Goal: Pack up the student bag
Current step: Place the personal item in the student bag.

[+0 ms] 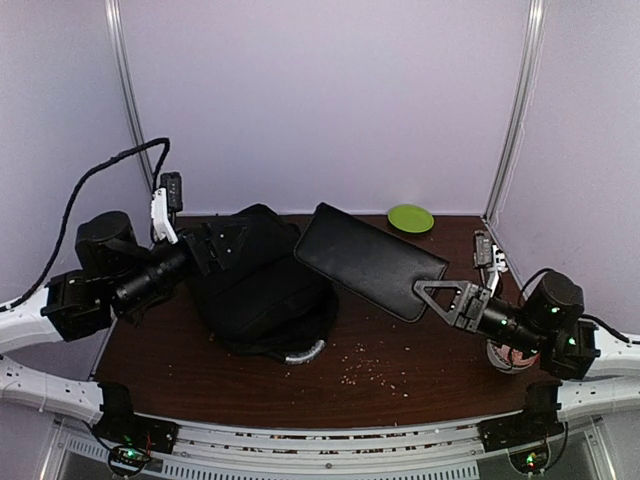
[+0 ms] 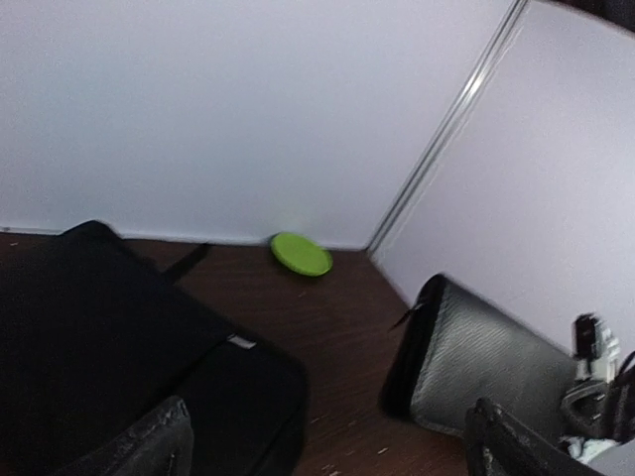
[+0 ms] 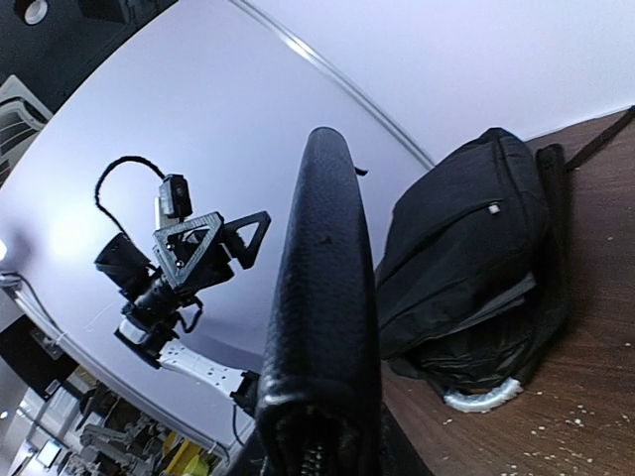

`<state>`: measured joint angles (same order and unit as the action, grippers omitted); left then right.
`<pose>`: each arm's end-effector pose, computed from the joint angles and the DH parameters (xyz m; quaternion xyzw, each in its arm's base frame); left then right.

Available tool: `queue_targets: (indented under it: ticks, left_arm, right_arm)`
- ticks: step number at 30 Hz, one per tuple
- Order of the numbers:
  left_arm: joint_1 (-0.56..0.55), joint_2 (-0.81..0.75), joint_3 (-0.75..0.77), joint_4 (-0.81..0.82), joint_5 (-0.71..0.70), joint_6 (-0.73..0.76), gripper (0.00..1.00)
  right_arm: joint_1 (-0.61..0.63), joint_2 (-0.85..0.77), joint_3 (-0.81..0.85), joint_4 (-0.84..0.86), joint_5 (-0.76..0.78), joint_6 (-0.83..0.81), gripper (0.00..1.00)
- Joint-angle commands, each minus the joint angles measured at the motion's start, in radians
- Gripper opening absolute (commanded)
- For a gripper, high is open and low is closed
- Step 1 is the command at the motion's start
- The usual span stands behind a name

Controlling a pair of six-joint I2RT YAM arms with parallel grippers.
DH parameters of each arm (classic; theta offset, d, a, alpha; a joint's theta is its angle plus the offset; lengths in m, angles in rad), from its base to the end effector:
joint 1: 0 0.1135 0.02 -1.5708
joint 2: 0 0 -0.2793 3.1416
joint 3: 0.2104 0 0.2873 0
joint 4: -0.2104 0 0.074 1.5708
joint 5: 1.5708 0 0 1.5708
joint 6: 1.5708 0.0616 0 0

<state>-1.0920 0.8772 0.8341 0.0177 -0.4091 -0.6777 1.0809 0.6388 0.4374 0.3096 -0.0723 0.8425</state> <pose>0.1393 -0.2152 0.3728 0.0054 0.7153 -0.4368 0.5455 0.0985 0.1942 0.2972 -0.1061 0.6595 0.6239 0.4058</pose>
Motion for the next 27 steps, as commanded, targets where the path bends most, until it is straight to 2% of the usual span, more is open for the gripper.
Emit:
queue_targets:
  ticks: [1,6,18,27]
  left_arm:
    - [0.004,0.156,0.137,-0.626,-0.194,0.184,0.98]
    - [0.001,0.376,0.25,-0.749,-0.145,0.257,0.97]
    - [-0.042,0.735,0.458,-0.901,-0.293,0.383,0.98]
    - [-0.102,0.849,0.505,-0.904,-0.329,0.418,0.98]
  right_arm:
    - [-0.027,-0.068,-0.044,-0.072,0.097,-0.013,0.22]
    - [-0.037,-0.093,-0.081,-0.081,0.115,0.028,0.18]
    - [-0.039,-0.238,-0.07,-0.301,0.292,0.032,0.17]
    - [-0.039,-0.237,-0.068,-0.314,0.294,0.027,0.16]
